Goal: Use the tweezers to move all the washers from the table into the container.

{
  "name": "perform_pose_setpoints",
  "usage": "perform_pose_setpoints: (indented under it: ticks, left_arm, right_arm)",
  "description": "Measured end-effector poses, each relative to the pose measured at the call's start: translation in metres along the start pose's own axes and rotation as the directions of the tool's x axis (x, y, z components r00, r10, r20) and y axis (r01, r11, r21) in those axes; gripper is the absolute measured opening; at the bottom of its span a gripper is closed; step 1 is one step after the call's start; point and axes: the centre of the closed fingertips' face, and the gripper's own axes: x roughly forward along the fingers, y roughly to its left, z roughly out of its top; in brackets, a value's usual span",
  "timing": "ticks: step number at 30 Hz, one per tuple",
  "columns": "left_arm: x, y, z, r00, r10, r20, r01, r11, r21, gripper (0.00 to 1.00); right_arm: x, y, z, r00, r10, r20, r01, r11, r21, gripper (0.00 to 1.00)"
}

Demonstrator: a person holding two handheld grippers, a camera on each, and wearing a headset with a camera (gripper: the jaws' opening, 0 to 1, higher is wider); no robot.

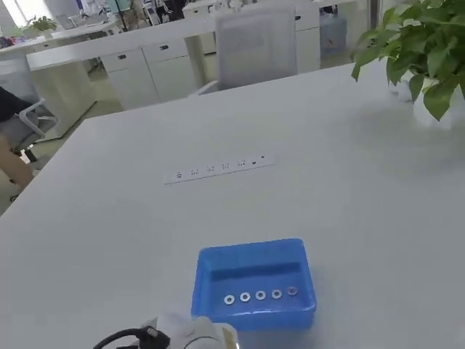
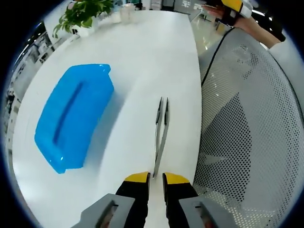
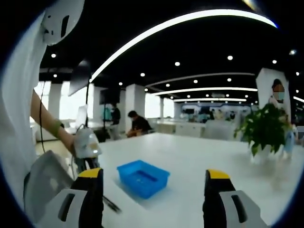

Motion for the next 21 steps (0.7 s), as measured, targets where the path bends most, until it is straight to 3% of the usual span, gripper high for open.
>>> perform_pose_setpoints:
  ticks: [2, 4, 5, 7, 8, 9, 10, 12, 13, 14, 15, 16, 18, 19, 21]
  left_arm:
    - [-0.011, 0.001, -0.001, 0.9973, 0.043, 0.06, -0.038, 0.996, -0.077, 0.14]
    - [-0.025, 0.0, 0.002, 0.9834, 0.089, 0.158, -0.06, 0.981, -0.182, 0.2]
    - [-0.033, 0.001, 0.004, 0.9712, 0.121, 0.205, -0.071, 0.969, -0.235, 0.24]
    - [-0.05, 0.002, 0.007, 0.932, 0.181, 0.314, -0.06, 0.931, -0.36, 0.3]
    - [-0.06, 0.003, 0.007, 0.8995, 0.221, 0.377, -0.043, 0.903, -0.427, 0.32]
    - [-0.067, 0.005, 0.008, 0.8749, 0.252, 0.414, -0.035, 0.885, -0.464, 0.34]
    - [-0.077, 0.01, 0.008, 0.829, 0.316, 0.461, -0.048, 0.862, -0.504, 0.37]
    - [-0.089, 0.015, 0.005, 0.7768, 0.397, 0.489, -0.087, 0.836, -0.542, 0.43]
    - [-0.099, 0.019, 0.004, 0.7333, 0.457, 0.503, -0.126, 0.818, -0.561, 0.48]
    - [-0.106, 0.021, 0.004, 0.7001, 0.495, 0.514, -0.146, 0.804, -0.576, 0.51]
    - [-0.117, 0.024, 0.006, 0.6406, 0.546, 0.54, -0.167, 0.785, -0.596, 0.55]
    - [-0.123, 0.024, 0.007, 0.6064, 0.57, 0.554, -0.165, 0.772, -0.614, 0.6]
    - [-0.135, 0.028, 0.007, 0.5299, 0.628, 0.57, -0.172, 0.737, -0.653, 0.68]
    - [-0.142, 0.031, 0.006, 0.4784, 0.666, 0.572, -0.166, 0.708, -0.686, 0.74]
    - [-0.15, 0.036, 0.004, 0.4179, 0.713, 0.563, -0.159, 0.667, -0.728, 0.85]
  right_arm:
    - [-0.001, 0.0, -0.002, 1.0, -0.001, -0.007, 0.001, 1.0, -0.004, 0.86]
    - [-0.002, -0.001, -0.002, 1.0, -0.008, -0.003, 0.008, 1.0, -0.021, 0.86]
    - [-0.002, -0.001, -0.002, 0.9999, -0.011, -0.004, 0.01, 1.0, -0.024, 0.86]
    - [-0.002, -0.001, -0.004, 0.9999, -0.007, -0.013, 0.007, 1.0, -0.026, 0.86]
    - [-0.002, 0.0, -0.005, 0.9998, 0.001, -0.019, -0.001, 1.0, -0.028, 0.87]
    - [0.0, -0.001, -0.008, 0.9994, -0.007, -0.033, 0.006, 0.999, -0.032, 0.89]
    - [0.0, -0.001, -0.01, 0.999, -0.01, -0.043, 0.008, 0.999, -0.039, 0.9]
    - [0.0, 0.001, -0.01, 0.9989, -0.006, -0.046, 0.004, 0.999, -0.047, 0.91]
    - [0.001, 0.002, -0.01, 0.9989, -0.001, -0.047, -0.001, 0.999, -0.047, 0.91]
    - [0.001, 0.002, -0.01, 0.9988, 0.0, -0.048, -0.002, 0.999, -0.046, 0.92]
    - [0.001, 0.002, -0.011, 0.9987, 0.001, -0.052, -0.003, 0.999, -0.045, 0.92]
    - [0.001, 0.002, -0.012, 0.9984, 0.001, -0.057, -0.003, 0.999, -0.04, 0.93]
    - [0.001, 0.001, -0.013, 0.9982, -0.003, -0.059, 0.001, 0.999, -0.032, 0.95]
    - [0.001, 0.001, -0.013, 0.9982, -0.003, -0.061, 0.002, 1.0, -0.028, 0.95]
    - [0.002, 0.002, -0.015, 0.9974, 0.0, -0.072, -0.001, 1.0, -0.019, 0.97]
